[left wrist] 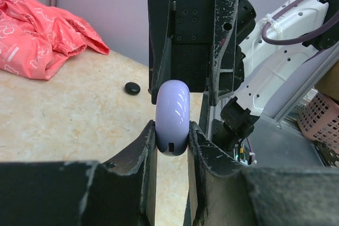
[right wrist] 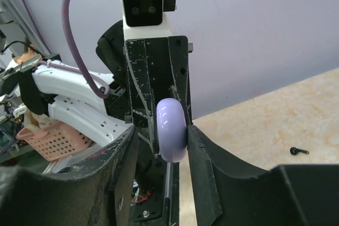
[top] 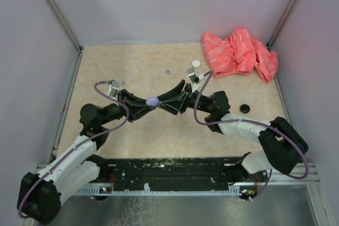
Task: Insert the wireless bluetooth earbuds into the charging case
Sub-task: Pick up the charging case at the center of the board.
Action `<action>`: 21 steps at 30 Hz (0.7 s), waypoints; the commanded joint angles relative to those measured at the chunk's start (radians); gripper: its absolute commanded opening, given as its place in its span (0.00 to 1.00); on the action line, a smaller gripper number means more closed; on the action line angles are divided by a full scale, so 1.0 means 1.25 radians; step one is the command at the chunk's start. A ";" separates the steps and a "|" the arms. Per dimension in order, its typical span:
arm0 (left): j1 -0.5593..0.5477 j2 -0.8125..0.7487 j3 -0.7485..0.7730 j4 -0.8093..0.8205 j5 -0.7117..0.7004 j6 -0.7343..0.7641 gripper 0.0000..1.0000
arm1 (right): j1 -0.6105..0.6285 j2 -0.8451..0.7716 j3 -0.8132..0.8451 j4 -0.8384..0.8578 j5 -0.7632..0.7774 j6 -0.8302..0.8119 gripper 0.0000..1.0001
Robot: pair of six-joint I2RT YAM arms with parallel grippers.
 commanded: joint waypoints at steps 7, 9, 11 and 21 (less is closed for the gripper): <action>-0.003 0.025 -0.009 0.097 0.015 -0.054 0.05 | 0.009 0.024 0.037 0.104 -0.043 0.036 0.37; -0.004 0.028 -0.009 0.104 0.018 -0.060 0.05 | 0.010 0.027 0.039 0.104 -0.045 0.036 0.35; -0.004 0.027 -0.010 0.105 0.019 -0.061 0.05 | 0.010 0.030 0.040 0.106 -0.046 0.036 0.33; -0.003 0.017 -0.002 0.048 0.022 -0.032 0.33 | 0.009 0.013 0.056 0.066 -0.096 -0.006 0.06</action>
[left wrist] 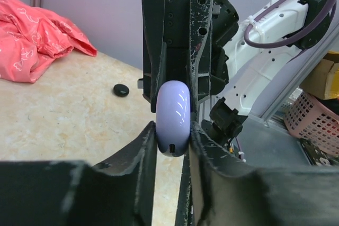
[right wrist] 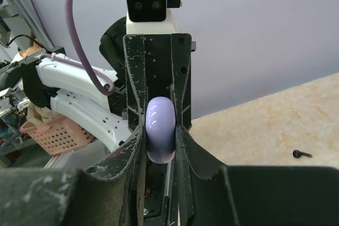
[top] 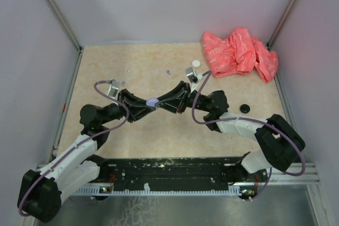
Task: Insert the wireless bluetooth earbuds into the charging case
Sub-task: Pick up the charging case at the center of the board, then open the charging case.
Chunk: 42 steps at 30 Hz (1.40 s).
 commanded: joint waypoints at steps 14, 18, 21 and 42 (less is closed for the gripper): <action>0.000 -0.075 0.155 -0.502 0.051 0.343 0.59 | -0.011 -0.130 0.145 -0.496 -0.191 -0.302 0.00; 0.000 -0.060 0.197 -0.578 0.117 0.405 0.60 | -0.011 -0.155 0.198 -0.694 -0.199 -0.424 0.00; 0.000 -0.038 0.219 -0.613 0.157 0.429 0.60 | -0.011 -0.164 0.230 -0.807 -0.198 -0.493 0.00; 0.001 0.033 0.251 -0.665 0.232 0.460 0.48 | -0.010 -0.142 0.297 -0.948 -0.181 -0.566 0.00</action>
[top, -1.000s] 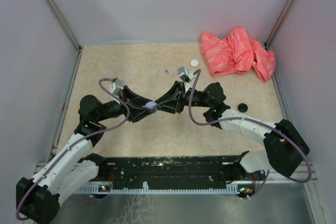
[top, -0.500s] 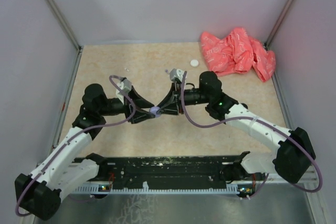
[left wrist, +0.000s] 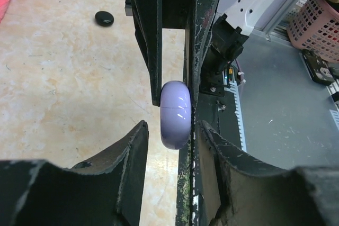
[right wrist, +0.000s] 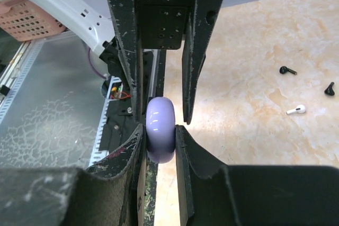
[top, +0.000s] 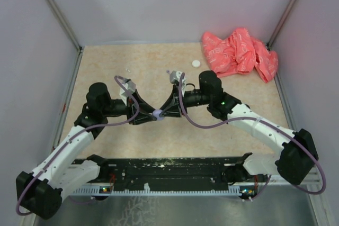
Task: Insert the wireless bluetooth earbuds into the charging case
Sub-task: Open the charging case.
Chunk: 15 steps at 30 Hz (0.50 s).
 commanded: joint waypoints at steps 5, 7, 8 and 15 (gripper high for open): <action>0.000 0.021 0.021 0.000 0.029 0.006 0.49 | 0.004 0.004 0.062 -0.006 0.003 -0.031 0.00; 0.000 0.027 0.020 0.003 0.038 -0.001 0.48 | 0.009 0.008 0.065 -0.012 0.011 -0.037 0.00; 0.000 0.031 0.018 0.010 0.045 -0.001 0.47 | 0.011 0.012 0.066 -0.015 0.012 -0.039 0.00; -0.001 0.039 0.011 0.027 0.054 -0.010 0.40 | 0.023 0.023 0.081 -0.045 0.027 -0.058 0.00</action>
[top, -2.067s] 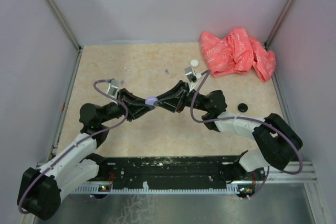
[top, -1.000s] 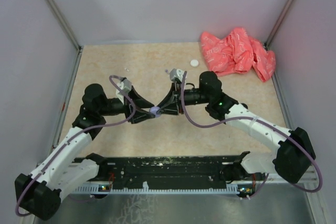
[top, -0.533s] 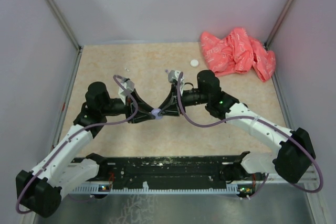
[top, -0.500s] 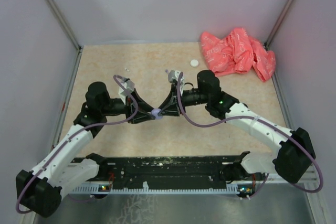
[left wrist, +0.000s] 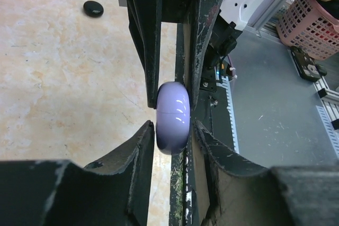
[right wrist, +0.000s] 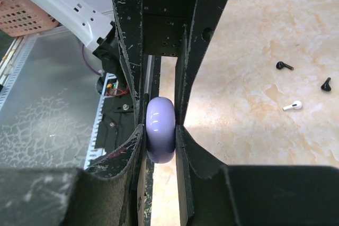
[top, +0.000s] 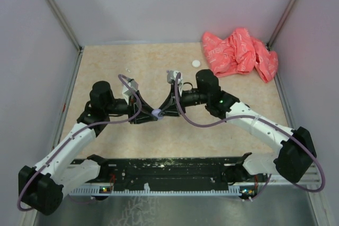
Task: Insert the wireless bluetooth earbuds into the charging case
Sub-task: Open the charging case.
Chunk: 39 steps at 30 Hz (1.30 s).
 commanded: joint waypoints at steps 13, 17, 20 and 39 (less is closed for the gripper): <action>0.000 -0.055 -0.022 0.040 0.006 0.055 0.00 | 0.017 -0.005 0.058 -0.043 0.062 -0.063 0.32; 0.000 -0.075 -0.036 0.058 0.015 0.068 0.00 | 0.013 -0.010 0.061 -0.061 0.096 -0.074 0.34; 0.000 -0.084 -0.043 0.064 0.021 0.075 0.00 | 0.001 -0.014 0.060 -0.063 0.110 -0.068 0.35; -0.001 -0.095 -0.053 0.072 -0.001 0.072 0.00 | -0.025 -0.028 0.044 -0.011 0.105 -0.004 0.36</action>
